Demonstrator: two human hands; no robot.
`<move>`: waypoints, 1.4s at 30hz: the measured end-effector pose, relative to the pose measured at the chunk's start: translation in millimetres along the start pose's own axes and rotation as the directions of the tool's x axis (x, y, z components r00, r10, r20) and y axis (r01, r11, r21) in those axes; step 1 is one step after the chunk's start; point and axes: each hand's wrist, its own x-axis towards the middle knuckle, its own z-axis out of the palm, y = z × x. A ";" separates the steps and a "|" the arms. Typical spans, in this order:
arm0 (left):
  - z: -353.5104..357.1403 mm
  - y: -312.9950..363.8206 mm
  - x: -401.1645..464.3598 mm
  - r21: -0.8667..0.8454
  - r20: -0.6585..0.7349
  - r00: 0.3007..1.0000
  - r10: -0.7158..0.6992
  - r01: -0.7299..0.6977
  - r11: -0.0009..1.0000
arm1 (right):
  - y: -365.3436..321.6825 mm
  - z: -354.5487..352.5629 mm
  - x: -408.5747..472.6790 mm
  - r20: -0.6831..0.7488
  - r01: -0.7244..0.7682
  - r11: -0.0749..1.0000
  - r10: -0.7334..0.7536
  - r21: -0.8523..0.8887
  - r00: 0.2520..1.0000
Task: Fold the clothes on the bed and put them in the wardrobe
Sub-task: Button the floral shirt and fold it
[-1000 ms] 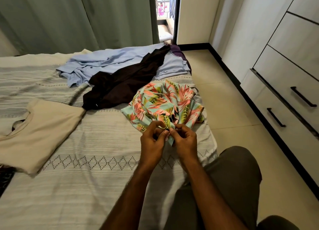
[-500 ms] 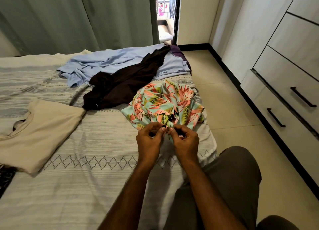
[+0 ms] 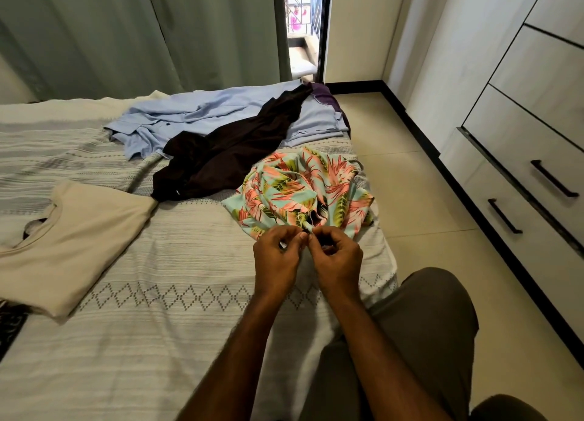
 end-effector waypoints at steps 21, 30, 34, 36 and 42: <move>0.2 -0.7 4.3 0.072 0.026 1.000 -0.009 0.007 0.997 | 2.9 -0.9 1.2 0.008 -0.083 0.996 0.083 0.041 0.997; 1.3 7.5 7.0 0.015 0.006 0.998 -0.065 0.065 0.998 | 4.9 -2.9 0.7 0.056 -0.120 0.978 0.112 0.170 0.992; -5.7 7.2 9.6 -0.053 0.124 0.989 -0.082 0.090 0.995 | 2.2 -4.2 1.5 0.079 -0.135 0.961 0.119 0.240 0.990; -8.3 7.5 11.0 -0.119 0.176 0.977 -0.125 0.147 0.982 | 0.6 -4.2 1.5 0.094 -0.143 0.953 0.121 0.268 0.988; -5.9 13.9 12.5 -0.196 0.250 0.947 -0.202 0.254 0.947 | 3.3 -4.8 2.6 0.075 -0.110 0.965 0.095 0.237 0.993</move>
